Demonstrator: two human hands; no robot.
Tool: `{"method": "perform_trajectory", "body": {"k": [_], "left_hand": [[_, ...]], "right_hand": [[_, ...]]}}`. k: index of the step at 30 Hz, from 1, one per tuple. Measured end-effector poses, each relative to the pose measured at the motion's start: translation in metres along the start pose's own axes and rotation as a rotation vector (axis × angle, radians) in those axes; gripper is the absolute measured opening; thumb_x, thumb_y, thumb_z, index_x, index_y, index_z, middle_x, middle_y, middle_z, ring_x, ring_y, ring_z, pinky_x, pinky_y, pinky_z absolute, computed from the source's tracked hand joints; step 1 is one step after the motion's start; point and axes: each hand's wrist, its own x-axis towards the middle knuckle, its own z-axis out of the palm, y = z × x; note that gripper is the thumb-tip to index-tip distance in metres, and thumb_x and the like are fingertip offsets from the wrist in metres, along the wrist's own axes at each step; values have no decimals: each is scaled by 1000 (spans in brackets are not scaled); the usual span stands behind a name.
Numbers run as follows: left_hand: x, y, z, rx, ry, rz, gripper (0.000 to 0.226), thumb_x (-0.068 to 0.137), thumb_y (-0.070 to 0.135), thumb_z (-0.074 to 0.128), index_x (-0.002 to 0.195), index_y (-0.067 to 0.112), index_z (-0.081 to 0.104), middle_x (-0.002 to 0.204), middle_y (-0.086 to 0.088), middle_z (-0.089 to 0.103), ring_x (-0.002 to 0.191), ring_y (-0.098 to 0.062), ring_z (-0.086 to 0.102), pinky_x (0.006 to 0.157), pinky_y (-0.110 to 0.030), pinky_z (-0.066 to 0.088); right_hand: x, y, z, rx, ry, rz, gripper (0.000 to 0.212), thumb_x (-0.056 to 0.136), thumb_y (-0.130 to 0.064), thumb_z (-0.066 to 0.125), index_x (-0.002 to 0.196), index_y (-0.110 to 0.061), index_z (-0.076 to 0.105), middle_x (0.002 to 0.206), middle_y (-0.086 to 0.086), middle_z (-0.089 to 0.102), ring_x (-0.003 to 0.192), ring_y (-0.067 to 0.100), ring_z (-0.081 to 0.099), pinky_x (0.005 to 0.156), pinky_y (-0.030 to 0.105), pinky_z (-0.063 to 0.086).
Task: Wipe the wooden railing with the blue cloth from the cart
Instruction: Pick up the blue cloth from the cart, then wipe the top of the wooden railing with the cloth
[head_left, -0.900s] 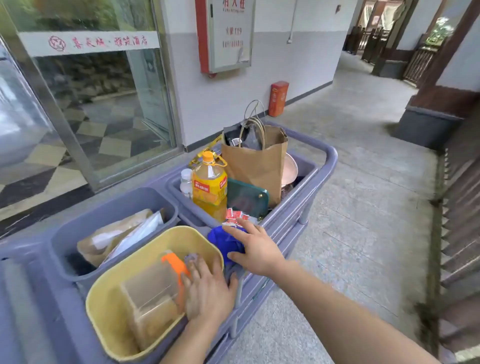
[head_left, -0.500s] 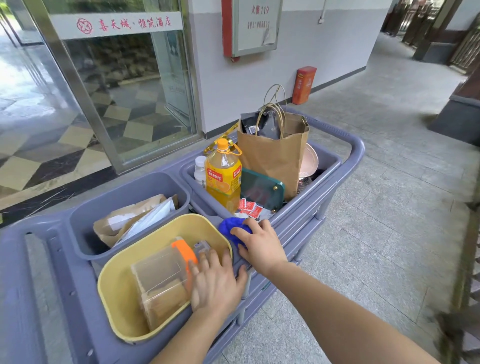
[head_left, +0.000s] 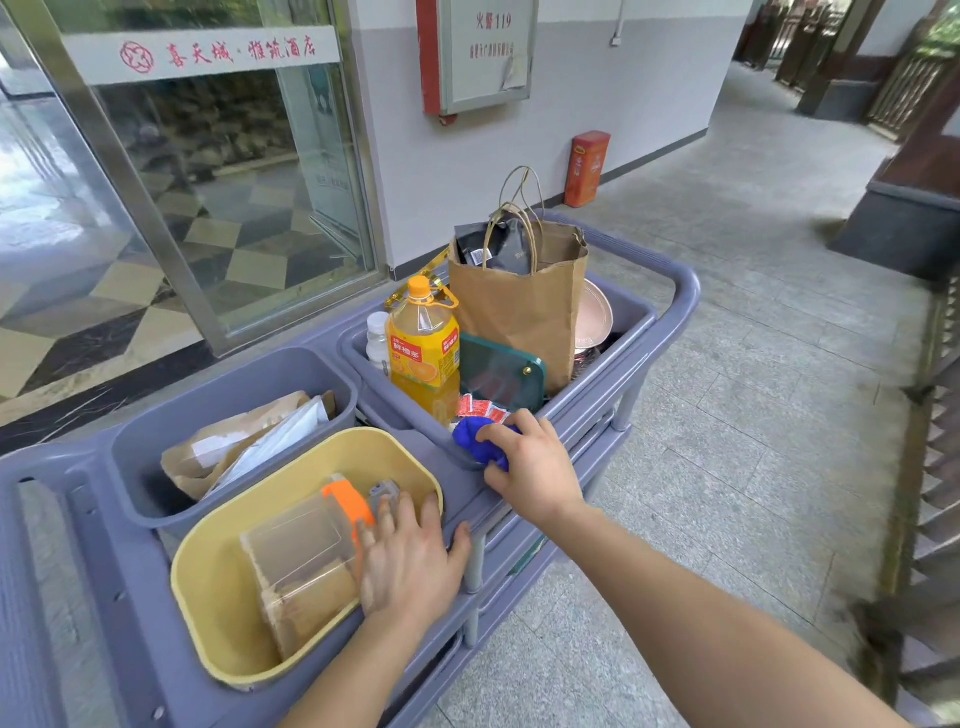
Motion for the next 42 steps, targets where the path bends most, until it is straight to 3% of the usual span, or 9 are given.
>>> {"method": "perform_trajectory", "body": {"k": [4, 7, 13, 18, 26, 32, 36, 39, 42], "left_hand": [[5, -3, -6, -71, 45, -28, 47, 90, 47, 59, 120, 11, 60, 130, -21, 56, 129, -41, 47, 102, -62, 41], [13, 4, -20, -76, 113, 20, 53, 88, 44, 63, 131, 12, 56, 136, -22, 54, 131, -42, 45, 103, -62, 42], [29, 41, -50, -134, 195, 175, 61, 89, 48, 44, 137, 13, 53, 144, -24, 49, 138, -43, 40, 107, -64, 38], [30, 78, -56, -142, 159, 336, 59, 92, 43, 56, 142, 14, 48, 146, -23, 46, 140, -41, 36, 110, -65, 34], [25, 139, -63, -183, 86, 583, 63, 92, 49, 50, 146, 18, 44, 153, -19, 40, 146, -37, 29, 116, -63, 27], [4, 189, -68, -220, 56, 786, 71, 83, 54, 31, 138, 15, 54, 144, -21, 51, 138, -40, 41, 109, -65, 35], [-19, 231, -66, -233, 19, 901, 69, 84, 53, 37, 139, 14, 54, 145, -22, 50, 140, -41, 39, 111, -66, 34], [-44, 268, -67, -247, 16, 1003, 72, 84, 54, 31, 139, 14, 54, 145, -23, 50, 140, -41, 39, 110, -66, 33], [-72, 306, -68, -263, -3, 1103, 65, 89, 50, 41, 143, 15, 49, 150, -21, 44, 144, -40, 31, 114, -65, 27]], "right_hand": [[-7, 8, -20, 6, 51, 26, 41, 75, -19, 63, 116, -27, 60, 107, 6, 53, 88, 32, 46, 78, 39, 47], [-16, 16, -34, 12, 102, 78, 42, 74, -20, 62, 115, -29, 61, 105, 5, 53, 88, 32, 48, 76, 37, 47], [-42, 35, -67, 33, 187, 175, 39, 74, -23, 64, 113, -31, 63, 100, 2, 55, 86, 29, 51, 72, 32, 44], [-72, 54, -95, -12, 259, 285, 36, 75, -24, 64, 110, -32, 63, 103, 0, 55, 90, 28, 52, 70, 32, 43], [-133, 73, -132, -122, 364, 474, 35, 74, -24, 66, 109, -30, 63, 103, 0, 55, 91, 26, 51, 71, 31, 42], [-201, 85, -161, -272, 450, 647, 32, 74, -26, 64, 105, -32, 61, 106, -3, 55, 87, 25, 50, 66, 36, 49], [-259, 94, -181, -302, 544, 800, 30, 73, -26, 64, 102, -36, 61, 99, -5, 52, 83, 23, 49, 62, 34, 49], [-305, 101, -200, -328, 595, 899, 30, 74, -26, 65, 102, -37, 60, 99, -5, 52, 84, 23, 50, 61, 35, 48], [-350, 107, -220, -357, 670, 994, 30, 73, -23, 67, 101, -36, 62, 100, -4, 55, 83, 24, 51, 60, 35, 48]]}}
